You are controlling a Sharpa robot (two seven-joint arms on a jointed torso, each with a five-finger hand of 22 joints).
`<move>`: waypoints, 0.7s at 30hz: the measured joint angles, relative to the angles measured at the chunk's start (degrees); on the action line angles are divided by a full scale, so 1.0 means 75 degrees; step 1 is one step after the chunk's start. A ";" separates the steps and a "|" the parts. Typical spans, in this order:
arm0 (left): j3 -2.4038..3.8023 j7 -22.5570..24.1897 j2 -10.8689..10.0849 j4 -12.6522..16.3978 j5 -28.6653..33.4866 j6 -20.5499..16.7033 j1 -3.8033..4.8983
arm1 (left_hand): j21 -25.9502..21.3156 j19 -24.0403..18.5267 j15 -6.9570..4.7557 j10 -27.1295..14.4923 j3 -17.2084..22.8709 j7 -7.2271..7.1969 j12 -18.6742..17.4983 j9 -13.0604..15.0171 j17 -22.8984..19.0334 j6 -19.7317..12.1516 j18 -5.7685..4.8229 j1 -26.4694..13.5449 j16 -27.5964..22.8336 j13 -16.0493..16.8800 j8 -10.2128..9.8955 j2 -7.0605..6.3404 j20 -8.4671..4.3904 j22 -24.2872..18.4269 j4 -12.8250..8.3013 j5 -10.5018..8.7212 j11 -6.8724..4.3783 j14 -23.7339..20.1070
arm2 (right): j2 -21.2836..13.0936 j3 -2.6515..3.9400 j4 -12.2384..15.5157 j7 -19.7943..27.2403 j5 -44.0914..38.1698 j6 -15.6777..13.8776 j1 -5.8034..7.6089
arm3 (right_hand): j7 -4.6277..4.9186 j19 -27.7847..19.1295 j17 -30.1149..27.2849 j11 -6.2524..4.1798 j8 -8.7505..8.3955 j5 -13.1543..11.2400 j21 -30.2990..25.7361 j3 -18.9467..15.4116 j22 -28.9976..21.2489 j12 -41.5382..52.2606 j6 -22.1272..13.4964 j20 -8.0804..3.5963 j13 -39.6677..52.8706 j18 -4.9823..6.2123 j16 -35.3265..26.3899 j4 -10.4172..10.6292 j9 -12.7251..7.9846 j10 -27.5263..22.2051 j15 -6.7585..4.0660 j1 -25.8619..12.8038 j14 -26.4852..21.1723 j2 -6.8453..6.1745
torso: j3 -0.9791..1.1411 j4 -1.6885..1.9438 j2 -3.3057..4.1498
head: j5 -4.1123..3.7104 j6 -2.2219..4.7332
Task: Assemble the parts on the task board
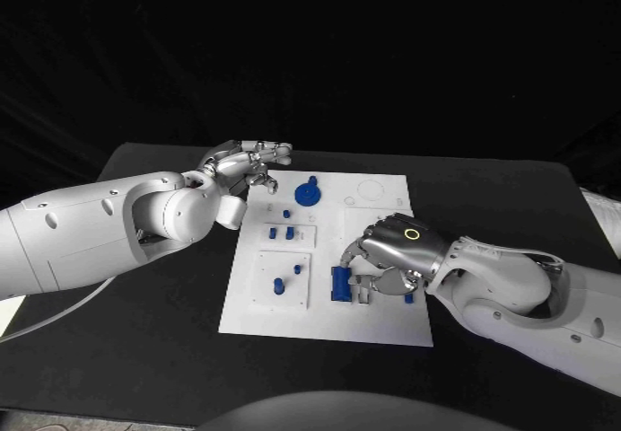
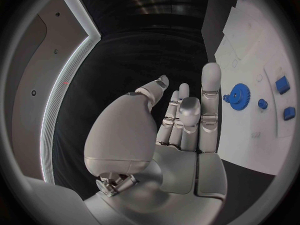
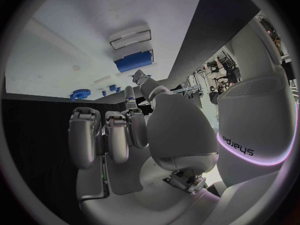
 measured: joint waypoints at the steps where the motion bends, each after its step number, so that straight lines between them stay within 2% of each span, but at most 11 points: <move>1: 0.0000 0.0000 -0.0001 0.0000 0.0000 0.0000 0.0000 | 0.0000 0.0000 0.0000 0.0000 0.0000 0.0000 0.0000 0.0000 0.0000 0.0000 0.0000 0.0000 0.0000 0.0000 0.0000 0.0000 0.0000 0.0000 0.0000 0.0000 0.0000 0.0000 | -0.0013 0.0000 -0.0001 -0.0026 0.0104 -0.0015 -0.0014 | -0.0028 -0.0012 0.0000 -0.0021 0.0158 0.0000 0.0000 -0.0133 0.0000 0.0000 0.0080 0.0013 0.0000 0.0000 0.0000 0.0065 0.0081 -0.0018 0.0000 -0.0053 0.0000 -0.0034 | -0.0001 -0.0002 0.0000 | -0.0004 0.0001; 3: 0.0000 -0.0001 -0.0001 0.0002 0.0000 0.0000 0.0000 | 0.0000 0.0000 0.0000 0.0000 0.0000 0.0000 0.0000 0.0000 0.0000 0.0000 0.0000 0.0000 0.0000 0.0000 0.0000 0.0000 0.0000 0.0000 0.0000 0.0000 0.0000 0.0000 | -0.0025 0.0000 -0.0020 -0.0105 0.0300 -0.0019 -0.0049 | -0.0145 -0.0011 0.0000 -0.0115 0.0699 -0.0015 0.0000 -0.0511 0.0000 0.0000 0.0058 0.0014 0.0000 0.0000 0.0000 0.0237 0.0400 -0.0002 0.0000 -0.0069 0.0000 -0.0028 | 0.0000 -0.0004 0.0000 | -0.0010 0.0001; 5: 0.0000 -0.0001 -0.0002 0.0003 0.0000 0.0000 0.0000 | 0.0000 0.0000 0.0000 0.0000 0.0000 0.0000 0.0000 0.0000 0.0000 0.0000 0.0000 0.0000 0.0000 0.0000 0.0000 0.0000 0.0000 0.0000 0.0000 0.0000 0.0000 0.0000 | -0.0026 0.0000 -0.0044 -0.0203 0.0448 -0.0011 -0.0086 | -0.0288 -0.0011 0.0000 -0.0229 0.1449 -0.0074 0.0000 -0.0930 0.0000 0.0000 -0.0097 0.0014 0.0000 0.0000 0.0000 0.0478 0.0881 -0.0008 -0.0066 -0.0117 0.0000 0.0020 | 0.0000 -0.0003 0.0000 | -0.0012 0.0001; 7: 0.0000 -0.0001 -0.0002 0.0003 0.0000 0.0000 0.0000 | 0.0000 0.0000 0.0000 0.0000 0.0000 0.0000 0.0000 0.0000 0.0000 0.0000 0.0000 0.0000 0.0000 0.0000 0.0000 0.0000 0.0000 0.0000 0.0000 0.0000 0.0000 0.0000 | -0.0015 0.0000 -0.0069 -0.0379 0.0620 0.0017 -0.0152 | -0.0342 -0.0011 0.0000 -0.0244 0.1958 -0.0074 0.0000 -0.1180 -0.0001 0.0000 -0.0276 0.0010 0.0000 0.0000 0.0000 0.0641 0.1218 -0.0014 -0.0086 -0.0158 0.0001 0.0061 | 0.0000 -0.0003 0.0001 | -0.0013 -0.0002; 8: 0.0000 -0.0002 -0.0002 0.0003 0.0000 0.0000 0.0000 | 0.0000 0.0000 0.0000 0.0000 0.0000 0.0000 0.0000 0.0000 0.0000 0.0000 0.0000 0.0000 0.0000 0.0000 0.0000 0.0000 0.0000 0.0000 0.0000 0.0000 0.0000 0.0000 | 0.0000 0.0000 -0.0080 -0.0468 0.0681 0.0031 -0.0182 | -0.0366 -0.0012 -0.0001 -0.0334 0.2360 -0.0100 0.0000 -0.1346 -0.0001 0.0021 -0.0426 -0.0049 0.0000 0.0000 0.0000 0.0764 0.1491 -0.0004 -0.0089 -0.0169 0.0004 0.0073 | 0.0000 -0.0003 0.0002 | -0.0014 -0.0004; 11: 0.0000 -0.0002 0.0002 0.0003 0.0000 0.0001 0.0000 | 0.0000 0.0000 0.0000 0.0000 0.0000 0.0000 0.0000 0.0000 0.0001 0.0000 0.0000 0.0000 0.0000 0.0000 0.0000 0.0000 0.0000 0.0000 0.0000 0.0000 0.0000 0.0000 | 0.0087 -0.0001 -0.0117 -0.0783 0.0823 0.0075 -0.0269 | -0.0464 -0.0010 -0.0001 -0.0421 0.3131 -0.0121 0.0000 -0.1649 -0.0001 0.0096 -0.0776 -0.0102 0.0000 0.0000 0.0000 0.0956 0.2026 -0.0004 -0.0158 -0.0175 0.0012 0.0082 | -0.0001 0.0000 0.0004 | -0.0019 -0.0010; 13: 0.0000 -0.0003 0.0004 0.0003 0.0000 0.0001 0.0000 | 0.0000 0.0000 0.0000 0.0000 0.0000 0.0000 0.0000 0.0000 0.0000 0.0000 0.0000 0.0000 0.0000 0.0000 0.0000 0.0000 0.0000 0.0000 0.0000 0.0000 0.0000 0.0000 | 0.0157 -0.0001 -0.0138 -0.0997 0.0882 0.0096 -0.0324 | -0.0494 -0.0010 -0.0001 -0.0430 0.3454 -0.0121 0.0000 -0.1777 -0.0001 0.0152 -0.0923 -0.0157 0.0000 0.0001 0.0000 0.1060 0.2244 -0.0011 -0.0211 -0.0111 0.0013 0.0145 | 0.0000 0.0003 0.0005 | -0.0025 -0.0013; 16: 0.0000 -0.0004 0.0007 0.0003 0.0000 0.0002 0.0000 | 0.0000 0.0000 0.0000 0.0000 0.0000 0.0000 0.0000 0.0000 0.0001 0.0000 0.0000 0.0000 0.0000 0.0000 0.0000 0.0000 0.0000 0.0000 0.0000 0.0000 0.0000 0.0000 | 0.0239 -0.0001 -0.0168 -0.1258 0.0912 0.0104 -0.0390 | -0.0538 -0.0010 -0.0001 -0.0429 0.3754 -0.0121 0.0000 -0.1938 -0.0002 0.0193 -0.1058 -0.0157 0.0000 0.0000 0.0000 0.1142 0.2438 -0.0013 -0.0211 -0.0065 0.0013 0.0192 | 0.0000 0.0011 0.0007 | -0.0026 -0.0016; 21: 0.0000 -0.0004 0.0008 0.0000 0.0000 0.0003 0.0000 | 0.0000 0.0000 0.0000 0.0000 0.0000 0.0000 0.0000 0.0000 0.0001 0.0000 0.0000 0.0000 0.0000 0.0000 0.0000 0.0000 0.0000 0.0000 0.0000 0.0000 0.0000 0.0000 | 0.0355 0.0014 -0.0185 -0.1666 0.0909 0.0056 -0.0451 | -0.0542 -0.0010 -0.0002 -0.0455 0.3938 -0.0124 0.0000 -0.2053 -0.0002 0.0199 -0.1157 -0.0157 0.0000 0.0000 0.0000 0.1216 0.2549 0.0013 -0.0227 -0.0065 -0.0004 0.0192 | 0.0001 0.0014 0.0007 | -0.0015 -0.0026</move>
